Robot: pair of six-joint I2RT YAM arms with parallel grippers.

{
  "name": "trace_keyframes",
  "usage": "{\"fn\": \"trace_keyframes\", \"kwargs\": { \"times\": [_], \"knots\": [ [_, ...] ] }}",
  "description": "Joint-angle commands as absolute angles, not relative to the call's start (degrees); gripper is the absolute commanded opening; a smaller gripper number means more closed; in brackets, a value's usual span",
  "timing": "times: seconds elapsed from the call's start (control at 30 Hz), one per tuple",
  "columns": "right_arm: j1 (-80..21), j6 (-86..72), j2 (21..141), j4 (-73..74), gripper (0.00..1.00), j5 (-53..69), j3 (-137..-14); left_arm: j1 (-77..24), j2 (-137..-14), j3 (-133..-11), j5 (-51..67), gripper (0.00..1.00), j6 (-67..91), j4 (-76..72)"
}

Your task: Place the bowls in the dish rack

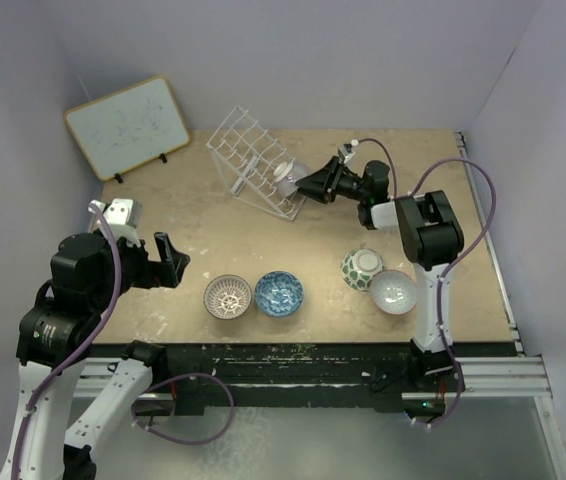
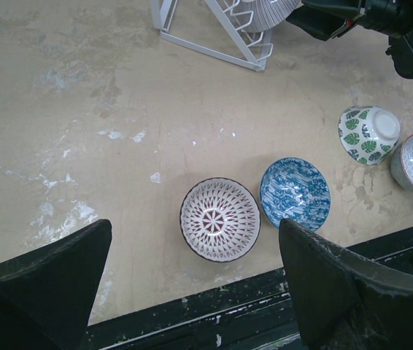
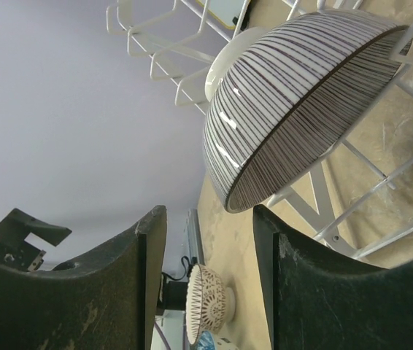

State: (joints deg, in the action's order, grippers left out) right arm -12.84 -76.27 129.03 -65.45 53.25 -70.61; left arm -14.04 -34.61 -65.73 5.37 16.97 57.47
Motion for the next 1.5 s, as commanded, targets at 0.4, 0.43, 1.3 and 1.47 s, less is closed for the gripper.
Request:
{"fn": "trace_keyframes", "kwargs": {
  "times": [0.4,0.43,1.3,1.47],
  "knots": [
    [-12.5,-63.3,113.0,-48.7,0.65,51.8,-66.7,-14.4,-34.0,-68.1,6.1,0.99,17.4,55.6],
    [-12.5,-62.1,111.2,-46.8,0.66,51.3,-65.8,-14.4,-34.0,-68.2,6.1,0.99,17.6,55.5],
    [-49.7,-27.2,66.5,21.0,0.69,2.0,-55.0,-14.4,-31.9,-75.4,3.1,0.99,17.7,58.9],
    [-60.2,-24.6,75.4,21.1,0.68,-3.7,-57.0,-14.4,-31.1,-79.8,-0.3,0.99,18.3,61.3]
  ]
}}
